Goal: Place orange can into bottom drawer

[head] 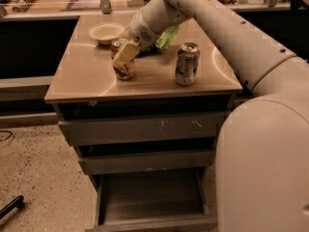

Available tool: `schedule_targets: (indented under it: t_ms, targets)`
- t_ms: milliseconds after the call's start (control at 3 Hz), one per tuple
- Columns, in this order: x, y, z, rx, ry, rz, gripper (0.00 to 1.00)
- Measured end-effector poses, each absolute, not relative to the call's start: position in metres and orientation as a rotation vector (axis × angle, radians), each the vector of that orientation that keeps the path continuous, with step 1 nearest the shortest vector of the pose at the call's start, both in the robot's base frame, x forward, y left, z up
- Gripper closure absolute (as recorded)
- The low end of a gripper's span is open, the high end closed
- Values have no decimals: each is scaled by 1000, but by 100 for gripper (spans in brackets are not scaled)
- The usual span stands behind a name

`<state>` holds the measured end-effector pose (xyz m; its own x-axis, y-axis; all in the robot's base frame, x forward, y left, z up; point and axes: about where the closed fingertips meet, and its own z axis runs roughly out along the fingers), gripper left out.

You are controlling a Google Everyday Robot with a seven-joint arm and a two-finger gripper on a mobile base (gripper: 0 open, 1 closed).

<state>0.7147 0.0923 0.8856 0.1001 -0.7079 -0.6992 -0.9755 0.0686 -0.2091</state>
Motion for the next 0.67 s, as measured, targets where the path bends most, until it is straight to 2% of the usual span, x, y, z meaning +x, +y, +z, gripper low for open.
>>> schedule_targets:
  t_ms: [667]
  targets:
    - [715,92,886,-1698,1666,498,87]
